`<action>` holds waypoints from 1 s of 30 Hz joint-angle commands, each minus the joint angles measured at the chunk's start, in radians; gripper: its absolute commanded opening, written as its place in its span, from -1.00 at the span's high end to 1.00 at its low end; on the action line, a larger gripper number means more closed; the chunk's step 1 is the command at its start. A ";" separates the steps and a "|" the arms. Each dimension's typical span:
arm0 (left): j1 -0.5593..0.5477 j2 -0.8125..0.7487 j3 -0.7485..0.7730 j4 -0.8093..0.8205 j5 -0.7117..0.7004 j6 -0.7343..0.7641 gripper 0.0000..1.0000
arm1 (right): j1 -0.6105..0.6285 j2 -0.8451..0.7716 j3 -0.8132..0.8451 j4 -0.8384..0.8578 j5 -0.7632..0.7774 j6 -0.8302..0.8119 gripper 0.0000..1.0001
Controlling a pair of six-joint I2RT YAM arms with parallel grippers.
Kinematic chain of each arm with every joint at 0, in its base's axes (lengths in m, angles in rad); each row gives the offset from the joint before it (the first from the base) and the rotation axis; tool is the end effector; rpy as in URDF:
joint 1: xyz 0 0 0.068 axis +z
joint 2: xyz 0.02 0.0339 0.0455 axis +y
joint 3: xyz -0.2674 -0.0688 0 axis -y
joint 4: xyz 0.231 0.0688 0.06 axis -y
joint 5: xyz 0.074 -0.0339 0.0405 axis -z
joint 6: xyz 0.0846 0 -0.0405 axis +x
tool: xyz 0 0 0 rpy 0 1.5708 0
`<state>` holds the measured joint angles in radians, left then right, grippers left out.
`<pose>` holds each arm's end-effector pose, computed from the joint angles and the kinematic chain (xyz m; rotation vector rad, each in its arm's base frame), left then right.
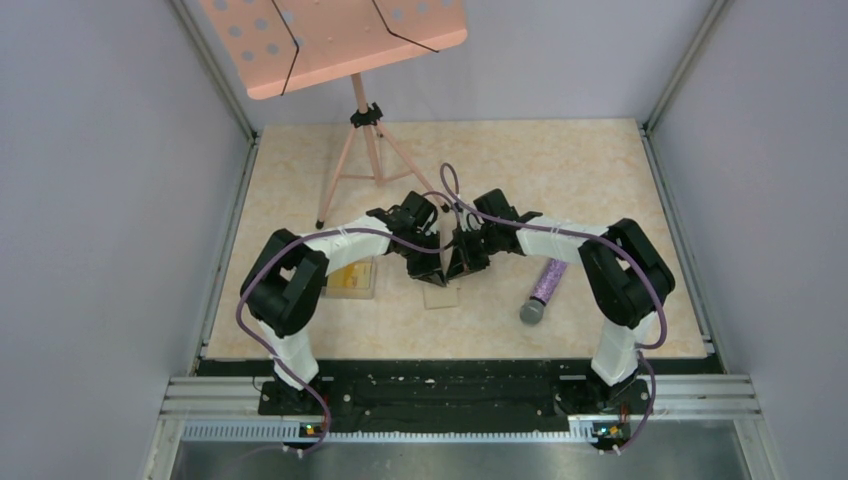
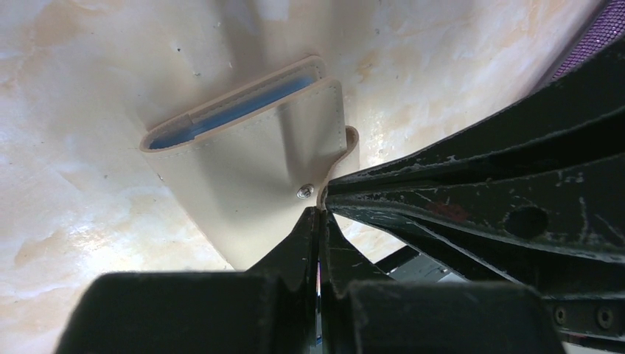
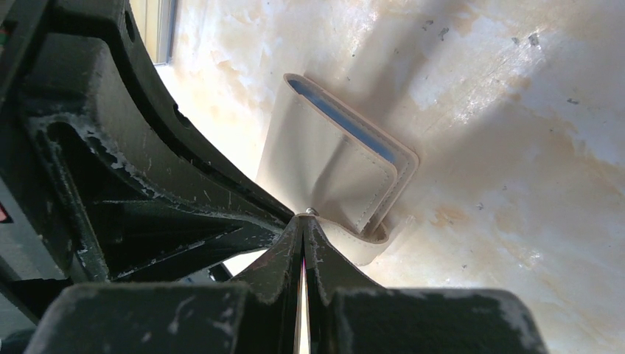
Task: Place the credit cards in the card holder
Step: Close the card holder at the center of the board.
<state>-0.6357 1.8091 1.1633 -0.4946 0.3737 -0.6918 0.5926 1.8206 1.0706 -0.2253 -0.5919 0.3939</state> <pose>0.2773 -0.2430 0.1434 0.0387 2.9194 -0.8273 0.2863 0.2497 0.1397 -0.5153 2.6415 1.1090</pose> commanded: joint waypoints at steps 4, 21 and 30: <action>0.012 0.005 0.021 -0.008 -0.046 -0.002 1.00 | -0.003 -0.008 0.012 0.003 -0.008 -0.017 1.00; 0.010 -0.021 -0.008 0.023 -0.008 -0.022 1.00 | -0.004 0.017 0.016 -0.005 -0.019 -0.019 1.00; 0.010 -0.044 -0.037 0.029 -0.009 -0.032 1.00 | -0.004 0.013 0.018 -0.006 -0.019 -0.017 1.00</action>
<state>-0.6281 1.8088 1.1419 -0.4919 0.3550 -0.7132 0.5926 1.8362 1.0706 -0.2409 -0.5991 0.3935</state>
